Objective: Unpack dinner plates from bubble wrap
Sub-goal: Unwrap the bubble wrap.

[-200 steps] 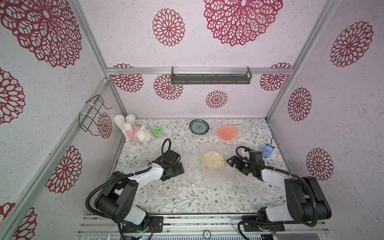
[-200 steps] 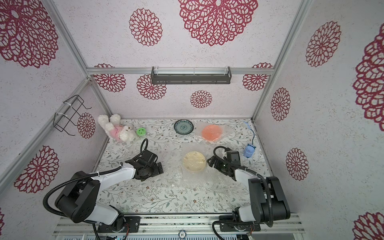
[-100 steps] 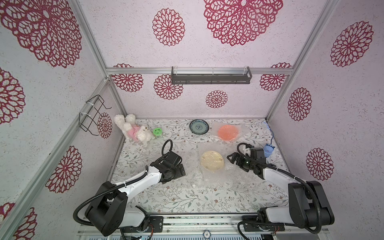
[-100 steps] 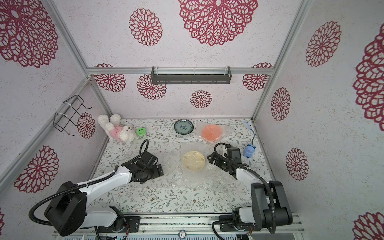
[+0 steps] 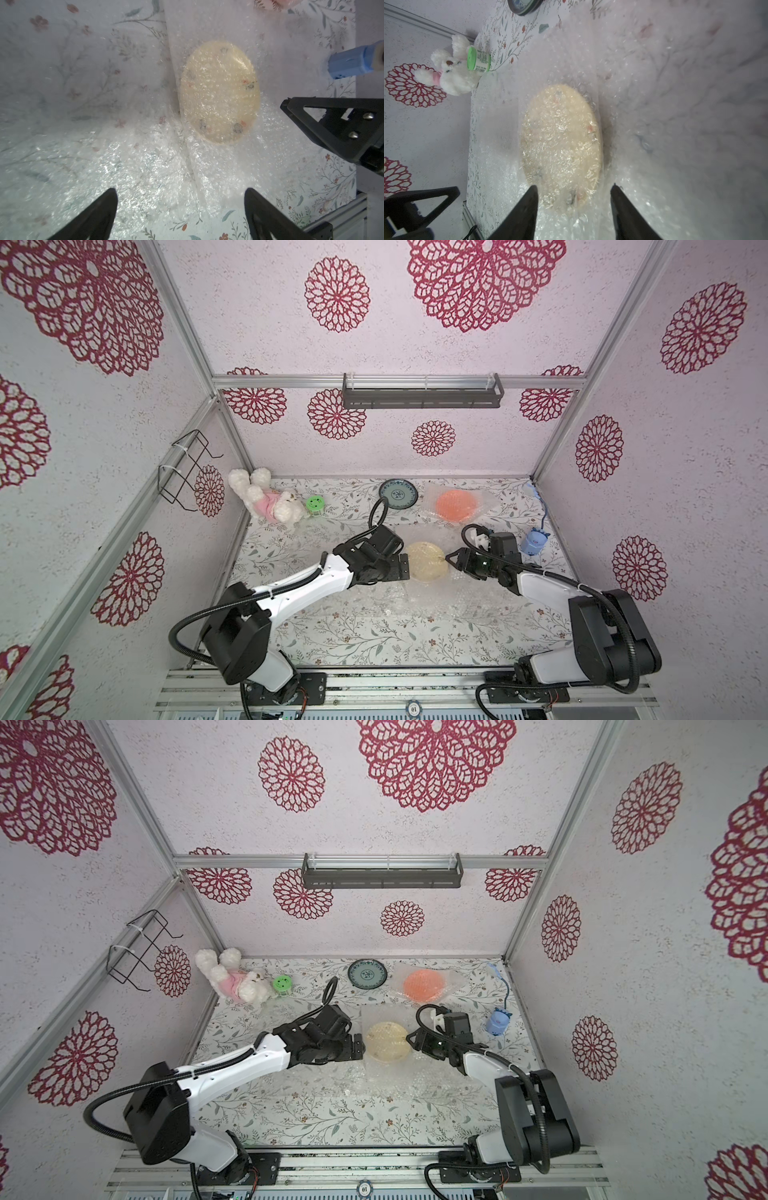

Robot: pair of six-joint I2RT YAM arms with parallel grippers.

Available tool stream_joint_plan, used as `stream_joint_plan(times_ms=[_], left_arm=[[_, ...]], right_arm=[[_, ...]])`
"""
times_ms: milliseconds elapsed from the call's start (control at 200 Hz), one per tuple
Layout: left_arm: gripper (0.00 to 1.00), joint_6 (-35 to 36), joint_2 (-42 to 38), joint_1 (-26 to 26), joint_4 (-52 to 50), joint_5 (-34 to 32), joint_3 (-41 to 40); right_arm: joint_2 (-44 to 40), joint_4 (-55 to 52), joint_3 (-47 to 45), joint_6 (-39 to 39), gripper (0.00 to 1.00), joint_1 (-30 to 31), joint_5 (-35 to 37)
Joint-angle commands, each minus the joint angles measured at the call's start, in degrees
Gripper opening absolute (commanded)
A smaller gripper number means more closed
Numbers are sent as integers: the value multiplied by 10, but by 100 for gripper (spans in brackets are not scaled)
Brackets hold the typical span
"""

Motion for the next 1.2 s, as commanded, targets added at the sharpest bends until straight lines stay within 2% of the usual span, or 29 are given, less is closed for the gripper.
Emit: stream_joint_plan(times_ms=[0, 255, 490, 635, 996, 1196], left_arm=[[97, 8, 49, -15, 42, 34, 39], [97, 0, 151, -29, 71, 58, 71], [97, -9, 192, -38, 81, 66, 51], [97, -11, 204, -38, 84, 67, 42], [98, -3, 192, -38, 76, 72, 49], [97, 3, 128, -38, 41, 48, 43]], right_arm=[[27, 25, 24, -7, 50, 9, -12], [85, 24, 43, -15, 40, 18, 11], [106, 29, 48, -19, 38, 18, 12], [135, 52, 49, -7, 32, 19, -9], [88, 64, 24, -6, 8, 19, -24], [39, 28, 26, -17, 1, 20, -13]])
